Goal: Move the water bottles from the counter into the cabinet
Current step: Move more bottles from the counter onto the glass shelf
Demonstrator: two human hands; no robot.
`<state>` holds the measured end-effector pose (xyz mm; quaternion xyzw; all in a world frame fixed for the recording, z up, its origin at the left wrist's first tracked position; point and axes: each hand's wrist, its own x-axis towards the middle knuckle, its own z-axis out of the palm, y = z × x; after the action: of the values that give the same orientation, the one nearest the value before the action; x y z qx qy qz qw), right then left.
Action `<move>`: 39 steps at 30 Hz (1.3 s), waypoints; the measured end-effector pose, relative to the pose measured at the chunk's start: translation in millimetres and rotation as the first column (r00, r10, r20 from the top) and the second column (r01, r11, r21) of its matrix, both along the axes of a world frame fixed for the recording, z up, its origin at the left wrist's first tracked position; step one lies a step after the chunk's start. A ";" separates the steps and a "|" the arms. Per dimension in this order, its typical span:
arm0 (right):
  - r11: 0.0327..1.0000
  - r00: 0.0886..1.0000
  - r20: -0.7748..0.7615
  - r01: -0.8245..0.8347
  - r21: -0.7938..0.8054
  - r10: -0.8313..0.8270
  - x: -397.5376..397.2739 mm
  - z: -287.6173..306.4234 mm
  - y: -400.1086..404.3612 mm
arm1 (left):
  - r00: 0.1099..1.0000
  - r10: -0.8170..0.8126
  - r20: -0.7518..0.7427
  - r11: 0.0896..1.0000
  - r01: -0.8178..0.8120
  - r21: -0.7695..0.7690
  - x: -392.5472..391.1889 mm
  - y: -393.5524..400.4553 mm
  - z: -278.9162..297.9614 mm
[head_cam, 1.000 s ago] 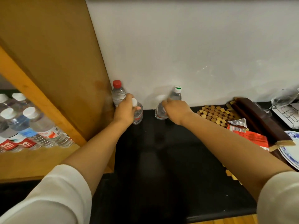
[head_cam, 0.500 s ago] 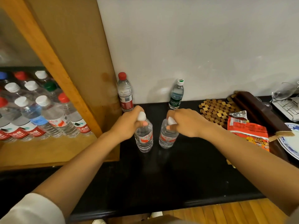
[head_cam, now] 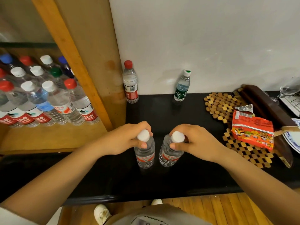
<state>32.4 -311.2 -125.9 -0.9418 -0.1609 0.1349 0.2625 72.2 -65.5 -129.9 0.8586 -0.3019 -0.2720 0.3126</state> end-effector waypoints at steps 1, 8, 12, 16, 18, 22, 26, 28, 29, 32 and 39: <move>0.993 0.998 -0.011 0.061 0.099 -0.060 -1.9 -6.3 -0.1 | 1.000 0.005 -0.020 1.000 -0.005 -0.017 -2.4 1.3 -1.1; 0.830 0.951 -0.187 0.306 0.466 -0.245 -20.9 -55.9 2.2 | 0.895 0.255 -0.365 0.854 -0.385 -0.348 -32.1 5.9 -40.9; 0.766 0.892 -0.376 0.421 0.485 -0.252 -29.6 -87.9 7.8 | 0.739 0.476 -0.476 0.679 -0.653 -0.335 -61.5 -3.7 -91.7; 0.748 0.852 -0.412 0.496 0.441 -0.323 -33.2 -107.2 20.3 | 0.666 0.555 -0.500 0.569 -0.741 -0.356 -73.2 -24.2 -123.7; 0.752 0.833 -0.400 0.532 0.390 -0.382 -30.6 -108.6 28.0 | 0.649 0.596 -0.472 0.524 -0.760 -0.383 -70.4 -31.0 -130.2; 0.784 0.836 -0.293 0.541 0.305 -0.463 -25.6 -105.1 39.5 | 0.635 0.638 -0.436 0.505 -0.772 -0.386 -63.7 -33.9 -139.9; 0.801 0.835 -0.295 0.538 0.261 -0.465 -28.3 -107.4 40.7 | 0.650 0.624 -0.434 0.525 -0.760 -0.384 -66.4 -24.7 -139.7; 0.811 0.845 -0.291 0.522 0.265 -0.449 -32.4 -106.1 42.5 | 0.653 0.593 -0.470 0.514 -0.757 -0.403 -71.9 -14.5 -133.5; 0.814 0.852 -0.287 0.511 0.275 -0.438 -35.4 -103.3 43.9 | 0.653 0.580 -0.488 0.502 -0.757 -0.418 -75.2 -8.0 -126.9; 0.802 0.891 -0.251 0.452 0.391 -0.379 -45.4 -81.9 50.0 | 0.680 0.535 -0.501 0.476 -0.733 -0.486 -83.3 12.7 -100.6; 0.684 0.974 -0.141 0.224 0.694 -0.176 -47.3 -2.5 92.7 | 0.769 0.507 -0.391 0.411 -0.614 -0.675 -85.9 70.2 2.2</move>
<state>-14.9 -218.5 -128.4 -0.7767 -0.0884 0.0633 0.6204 -13.7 4.7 -127.7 0.6693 -0.0625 -0.0478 0.7388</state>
